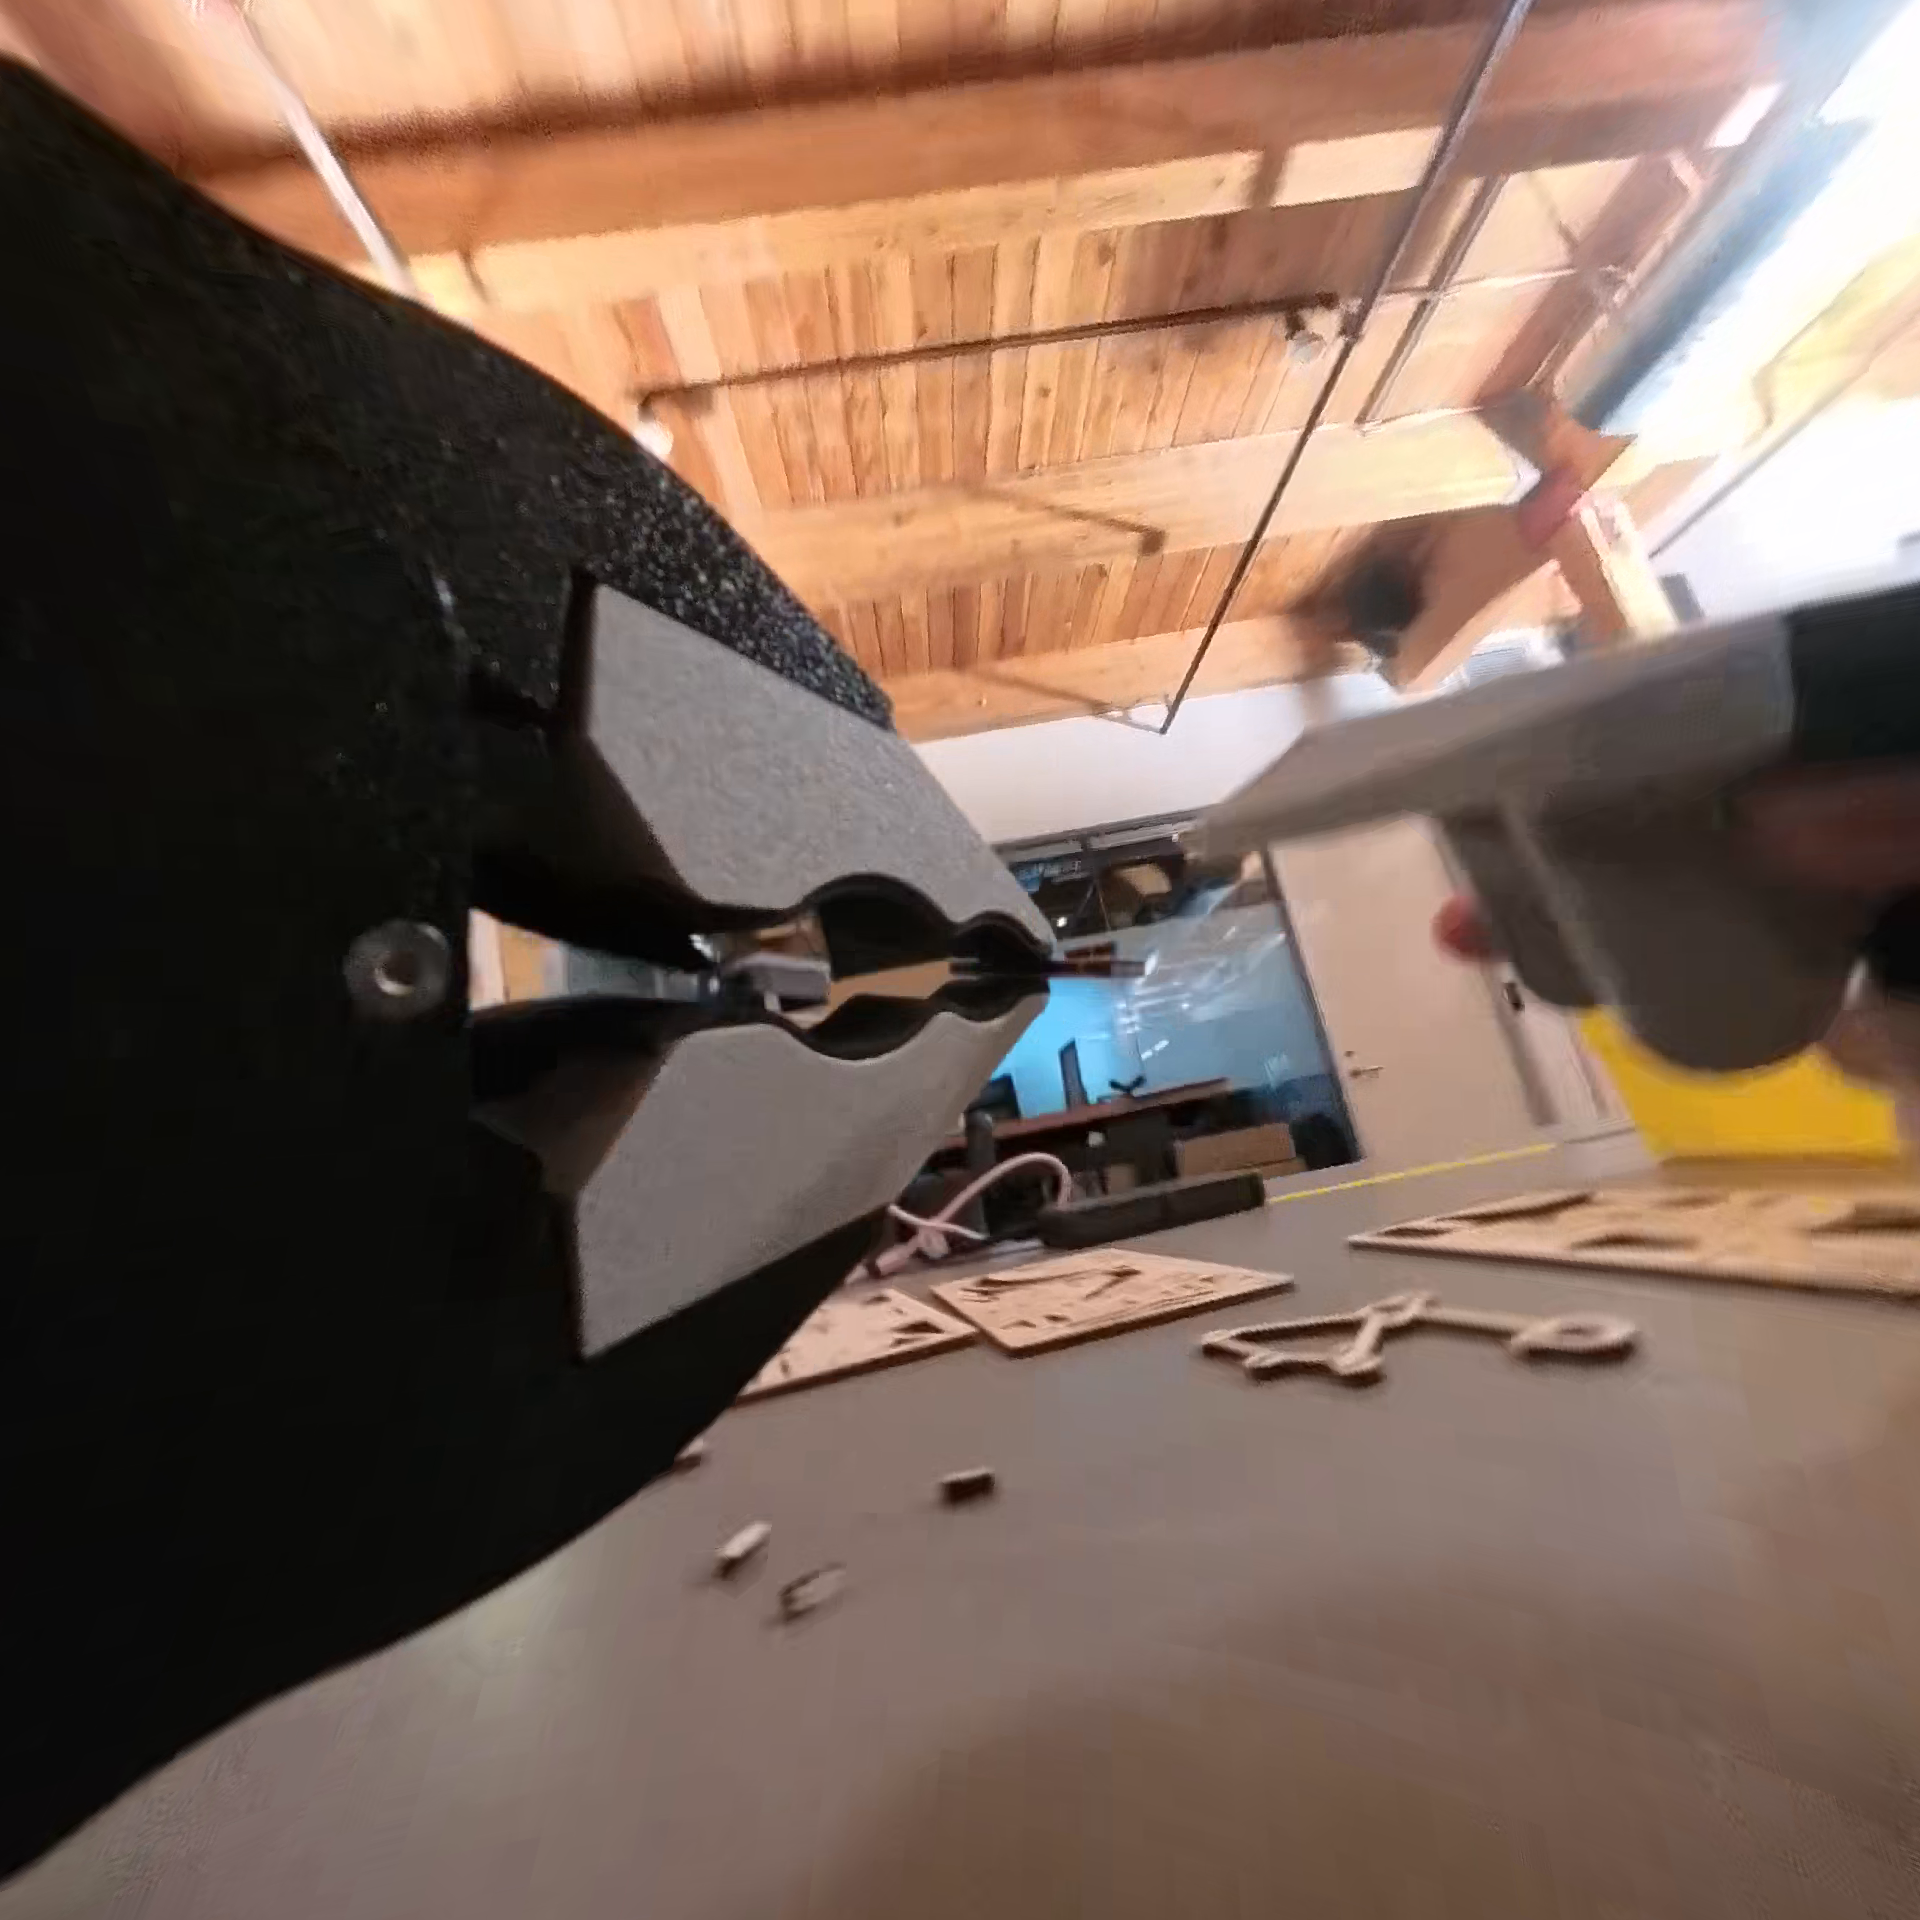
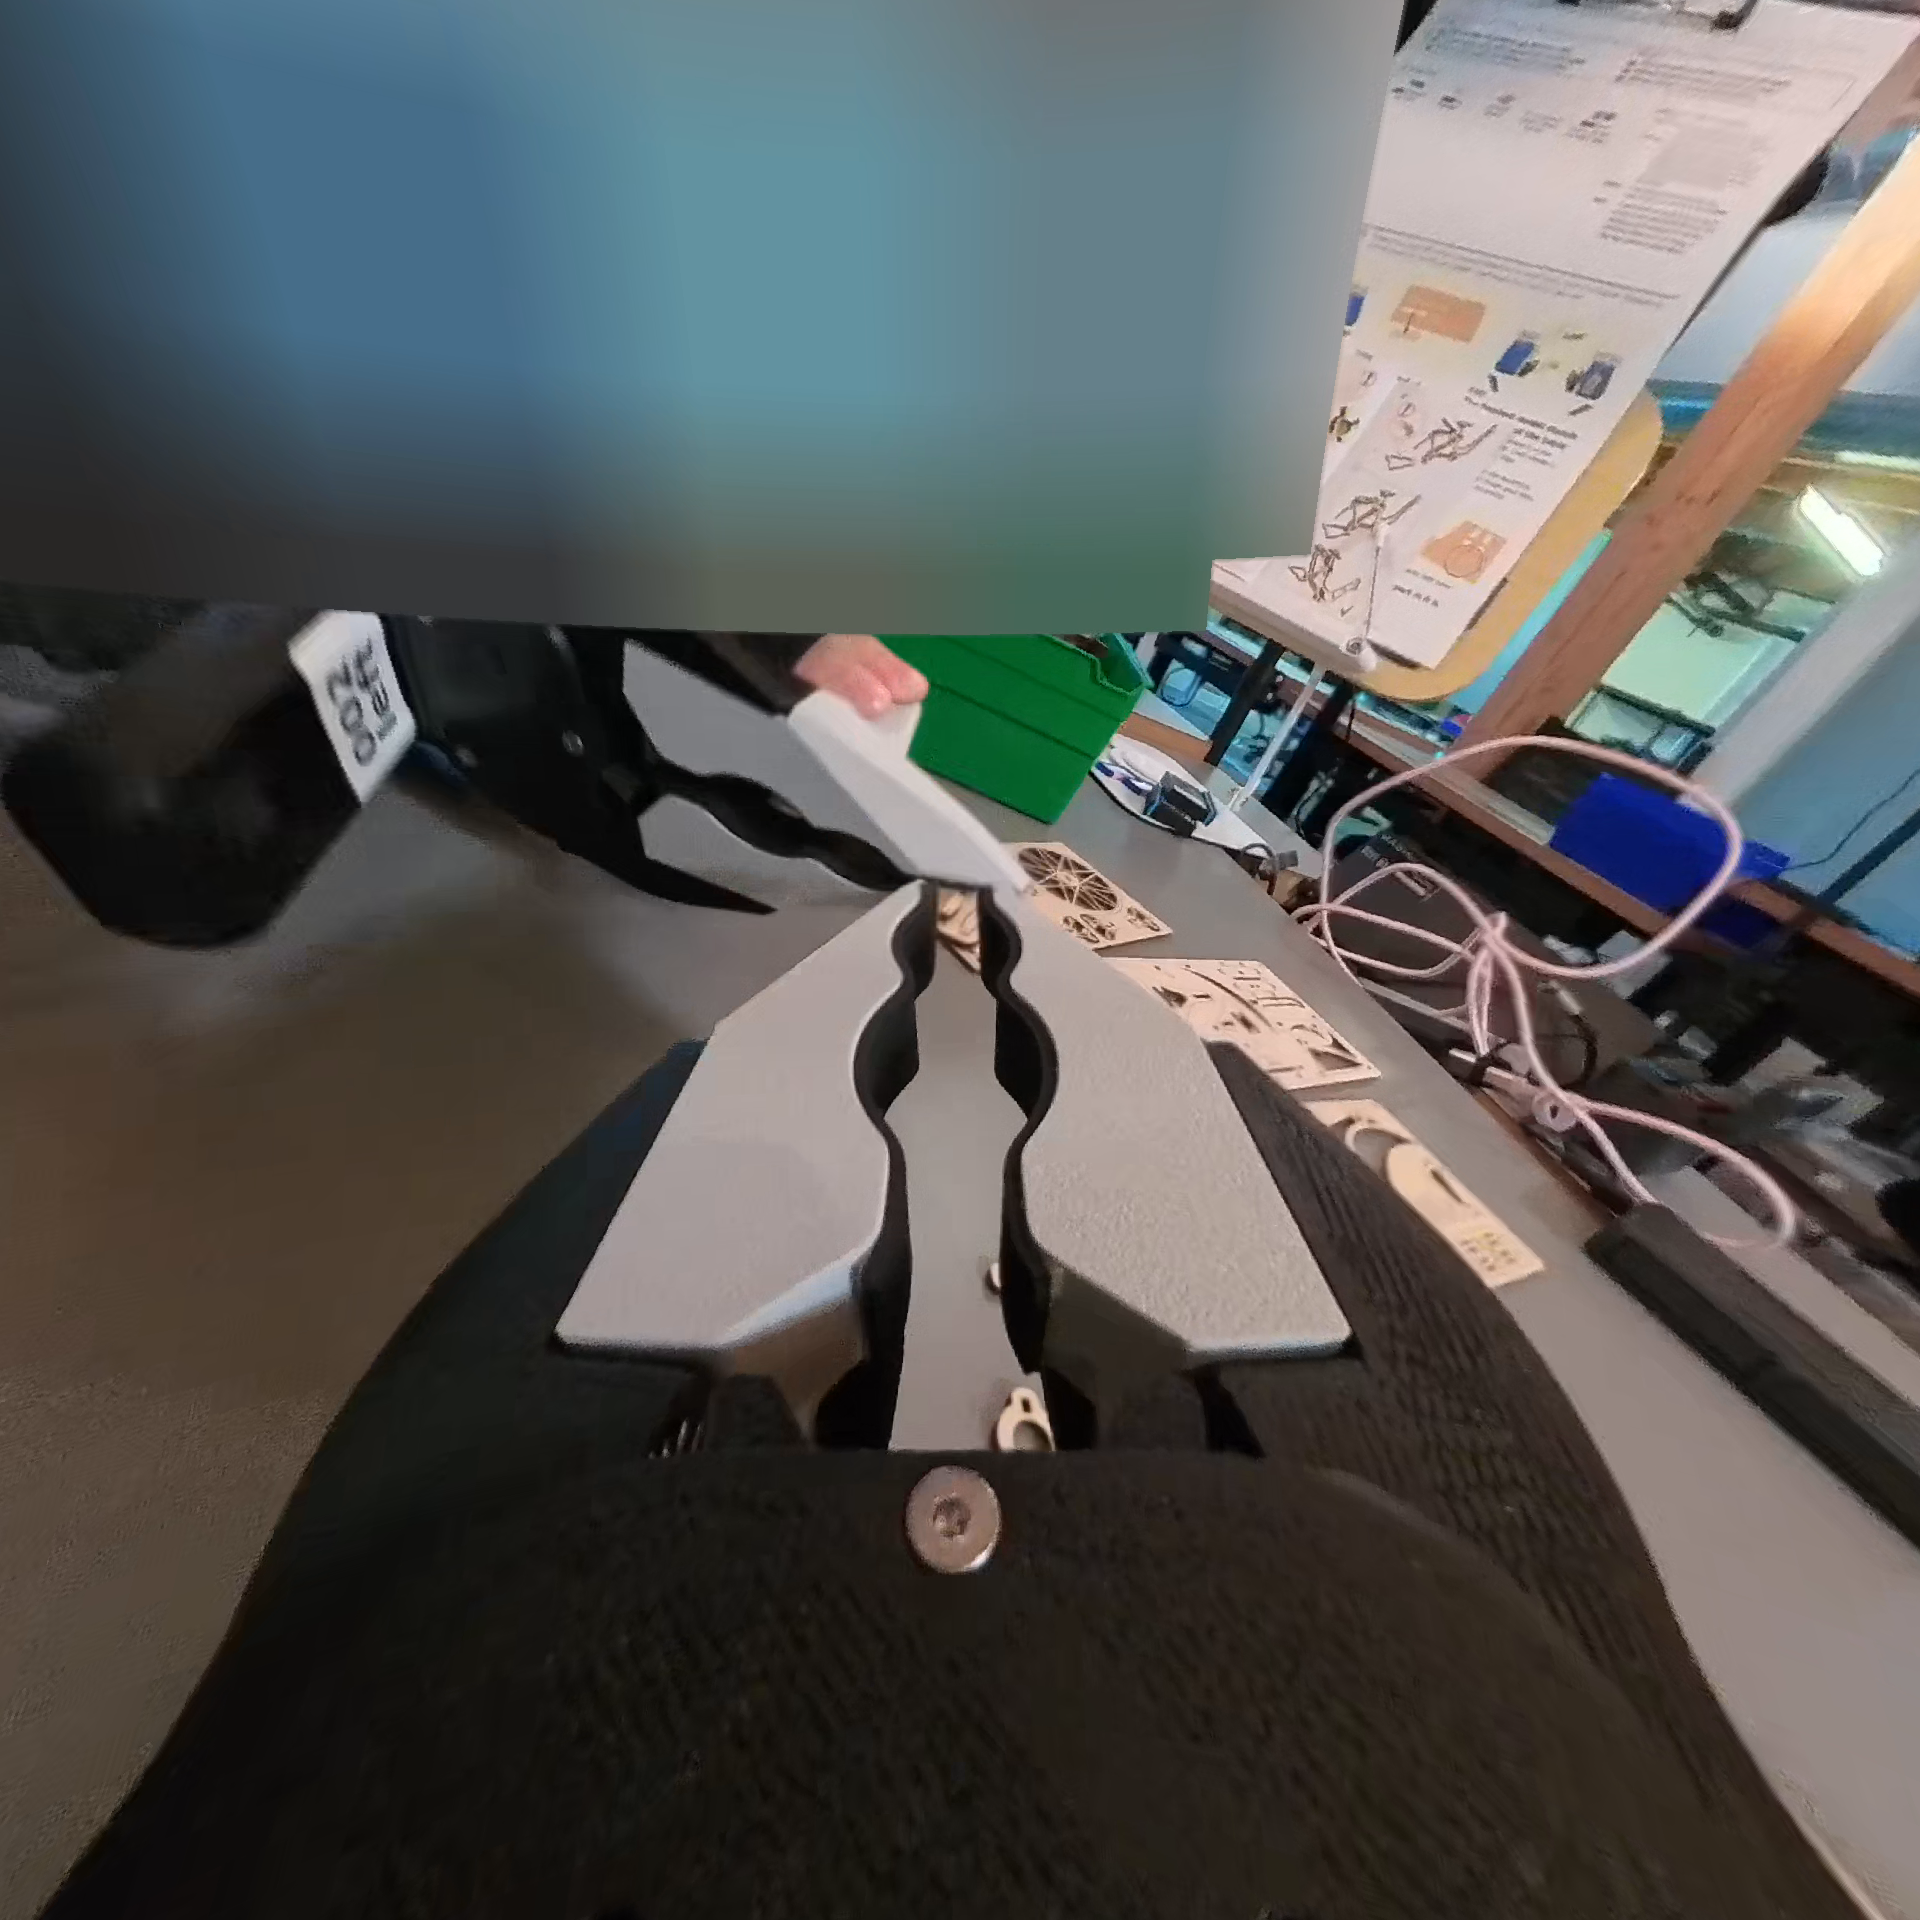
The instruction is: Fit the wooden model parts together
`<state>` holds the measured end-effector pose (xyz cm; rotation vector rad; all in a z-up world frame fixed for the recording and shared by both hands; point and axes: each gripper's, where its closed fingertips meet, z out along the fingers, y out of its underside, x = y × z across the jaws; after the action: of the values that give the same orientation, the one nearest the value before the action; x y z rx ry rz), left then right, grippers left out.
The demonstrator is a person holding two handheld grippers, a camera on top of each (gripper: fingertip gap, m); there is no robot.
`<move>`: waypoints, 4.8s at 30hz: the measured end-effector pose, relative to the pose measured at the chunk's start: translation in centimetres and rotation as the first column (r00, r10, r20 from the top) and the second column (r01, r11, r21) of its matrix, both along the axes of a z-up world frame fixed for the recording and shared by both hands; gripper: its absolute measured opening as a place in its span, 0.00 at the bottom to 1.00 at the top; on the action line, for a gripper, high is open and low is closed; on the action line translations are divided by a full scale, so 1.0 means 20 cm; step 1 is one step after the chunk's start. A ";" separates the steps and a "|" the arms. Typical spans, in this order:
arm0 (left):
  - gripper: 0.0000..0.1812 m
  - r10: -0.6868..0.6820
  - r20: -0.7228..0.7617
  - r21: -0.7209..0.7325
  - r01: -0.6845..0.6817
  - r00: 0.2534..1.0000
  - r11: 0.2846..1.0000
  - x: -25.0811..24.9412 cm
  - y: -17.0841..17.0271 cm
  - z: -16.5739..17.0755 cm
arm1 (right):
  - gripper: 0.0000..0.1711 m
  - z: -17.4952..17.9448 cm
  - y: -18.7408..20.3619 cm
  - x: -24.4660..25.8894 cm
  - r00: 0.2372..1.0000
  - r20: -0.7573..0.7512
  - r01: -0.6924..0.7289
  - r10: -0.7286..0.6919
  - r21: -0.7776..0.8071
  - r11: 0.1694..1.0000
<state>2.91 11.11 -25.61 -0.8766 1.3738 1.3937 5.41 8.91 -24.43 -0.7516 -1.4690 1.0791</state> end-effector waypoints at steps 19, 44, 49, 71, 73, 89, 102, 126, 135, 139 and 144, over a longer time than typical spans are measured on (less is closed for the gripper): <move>0.00 0.030 -0.170 0.066 -0.019 0.985 0.998 0.06 0.00 -0.01 | 0.03 -0.09 0.00 -0.05 0.983 0.160 0.089 -0.087 -0.006 0.996; 0.00 0.032 -0.120 -0.009 -0.033 0.992 0.999 0.03 0.01 -0.08 | 0.00 -0.08 0.05 -0.04 0.981 0.117 0.152 -0.157 0.045 0.987; 0.00 0.154 -0.065 -0.015 -0.156 0.986 0.988 -0.14 0.05 -0.05 | 0.00 -0.15 0.10 -0.06 0.962 0.192 0.172 -0.192 0.116 0.978; 0.00 0.116 0.481 -0.130 -0.060 0.869 0.990 -0.21 0.08 0.01 | 0.03 -0.36 -0.03 -0.08 0.930 0.340 0.010 -0.142 0.363 0.932; 0.00 0.119 0.478 -0.134 -0.061 0.870 0.989 -0.21 0.08 0.00 | 0.04 -0.35 -0.03 -0.07 0.932 0.335 0.012 -0.142 0.361 0.932; 0.00 0.095 0.287 -0.123 -0.062 0.953 0.990 -0.11 0.06 -0.05 | 0.12 -0.12 0.04 -0.06 0.985 0.100 0.124 -0.143 0.181 0.976; 0.01 0.066 0.895 -0.292 0.468 0.442 0.834 0.13 -0.02 0.01 | 0.15 0.03 0.05 -0.02 0.995 -0.052 0.081 -0.082 -0.010 0.997; 0.00 0.285 0.958 -0.197 0.799 0.033 0.568 0.22 -0.11 0.03 | 0.00 0.07 -0.03 0.02 0.992 -0.061 -0.119 0.109 -0.177 0.977; 0.02 0.106 0.951 -0.265 0.592 0.289 0.761 0.20 -0.08 0.02 | 0.00 0.06 -0.02 0.01 0.996 -0.013 -0.093 0.092 -0.238 0.967; 0.03 0.088 0.925 -0.274 0.487 0.370 0.829 0.19 -0.05 0.02 | 0.00 0.05 0.01 0.00 1.000 -0.002 -0.029 0.029 -0.247 0.969; 0.03 0.062 0.849 -0.276 0.340 0.525 0.899 0.15 -0.02 0.01 | 0.00 0.04 0.04 -0.02 0.999 0.046 0.004 0.011 -0.332 0.943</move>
<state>5.90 10.63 -25.40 -1.4389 0.9012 0.3508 5.03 9.72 -23.66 -1.0162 -1.3419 1.3390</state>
